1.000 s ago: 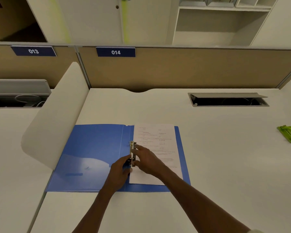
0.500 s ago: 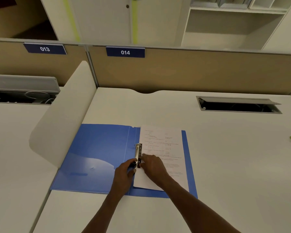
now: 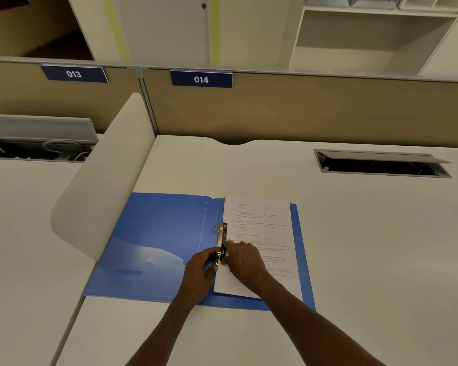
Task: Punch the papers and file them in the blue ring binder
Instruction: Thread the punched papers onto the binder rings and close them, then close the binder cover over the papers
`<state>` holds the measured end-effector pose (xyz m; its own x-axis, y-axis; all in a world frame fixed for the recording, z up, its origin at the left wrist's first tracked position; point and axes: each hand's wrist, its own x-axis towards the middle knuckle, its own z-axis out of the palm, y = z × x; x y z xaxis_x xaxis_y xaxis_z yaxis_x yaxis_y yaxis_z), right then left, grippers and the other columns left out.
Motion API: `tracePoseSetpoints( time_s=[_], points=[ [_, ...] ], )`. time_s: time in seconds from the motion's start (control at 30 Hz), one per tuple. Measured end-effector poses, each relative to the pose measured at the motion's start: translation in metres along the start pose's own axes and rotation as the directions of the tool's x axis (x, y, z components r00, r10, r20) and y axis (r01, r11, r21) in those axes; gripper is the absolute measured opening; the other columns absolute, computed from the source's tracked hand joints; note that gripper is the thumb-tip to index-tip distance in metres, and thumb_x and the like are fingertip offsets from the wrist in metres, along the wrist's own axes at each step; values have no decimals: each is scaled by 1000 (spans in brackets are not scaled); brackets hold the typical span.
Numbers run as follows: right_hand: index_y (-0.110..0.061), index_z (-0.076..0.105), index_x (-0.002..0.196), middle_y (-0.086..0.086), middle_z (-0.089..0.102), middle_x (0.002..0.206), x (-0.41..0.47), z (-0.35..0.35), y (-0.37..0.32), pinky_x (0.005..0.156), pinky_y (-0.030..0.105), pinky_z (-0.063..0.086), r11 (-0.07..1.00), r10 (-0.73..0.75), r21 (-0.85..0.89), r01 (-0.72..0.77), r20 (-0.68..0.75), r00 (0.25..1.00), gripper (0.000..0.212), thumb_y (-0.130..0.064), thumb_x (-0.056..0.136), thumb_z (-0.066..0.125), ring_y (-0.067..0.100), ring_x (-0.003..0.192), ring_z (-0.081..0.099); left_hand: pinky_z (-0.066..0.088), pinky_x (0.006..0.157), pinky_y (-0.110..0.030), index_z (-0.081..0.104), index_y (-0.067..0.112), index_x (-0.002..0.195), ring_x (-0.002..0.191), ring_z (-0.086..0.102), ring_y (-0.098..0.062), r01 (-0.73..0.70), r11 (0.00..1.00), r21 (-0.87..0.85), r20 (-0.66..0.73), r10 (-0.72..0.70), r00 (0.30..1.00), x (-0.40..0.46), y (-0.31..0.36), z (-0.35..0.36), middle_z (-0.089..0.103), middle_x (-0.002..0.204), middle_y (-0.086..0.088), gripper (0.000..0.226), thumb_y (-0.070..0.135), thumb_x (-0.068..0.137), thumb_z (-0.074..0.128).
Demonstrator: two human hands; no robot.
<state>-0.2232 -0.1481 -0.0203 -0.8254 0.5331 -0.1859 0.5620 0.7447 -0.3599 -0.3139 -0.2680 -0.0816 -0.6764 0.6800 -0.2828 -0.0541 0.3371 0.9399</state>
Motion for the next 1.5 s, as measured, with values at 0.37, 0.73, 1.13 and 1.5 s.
tracePoseSetpoints(
  time_s=[0.37,0.73,1.13,1.5],
  points=[
    [-8,56,115,11,66,105,-4,11,-5,78,35,48,997,2,-76,-7,-78,997,22,-12,94,50,28,92,64,49,99,-32,58,7,107,85,66,8,17,994,-107,18,-15,1000,1,0,4,72,92,3,33,33,87,63],
    [-16,57,112,6,68,102,-2,8,-1,77,33,50,999,36,-12,-38,-96,995,19,-22,94,53,23,89,65,47,101,-25,53,-4,122,98,60,11,-107,994,36,32,106,994,7,-7,-1,62,103,8,59,44,88,57],
    [-14,44,136,5,49,139,-39,1,36,107,30,35,943,205,289,-162,-125,971,49,-28,92,59,20,128,44,50,87,-12,60,12,112,94,65,0,-267,926,268,86,253,964,5,13,-22,67,99,27,28,0,87,61],
    [-13,43,123,12,41,129,-81,-2,91,94,41,44,850,527,88,-520,-172,832,67,-57,79,65,28,118,41,43,92,-46,59,-2,115,102,58,-42,123,864,488,-568,207,796,-1,15,-126,62,112,-26,45,6,73,74]
  ],
)
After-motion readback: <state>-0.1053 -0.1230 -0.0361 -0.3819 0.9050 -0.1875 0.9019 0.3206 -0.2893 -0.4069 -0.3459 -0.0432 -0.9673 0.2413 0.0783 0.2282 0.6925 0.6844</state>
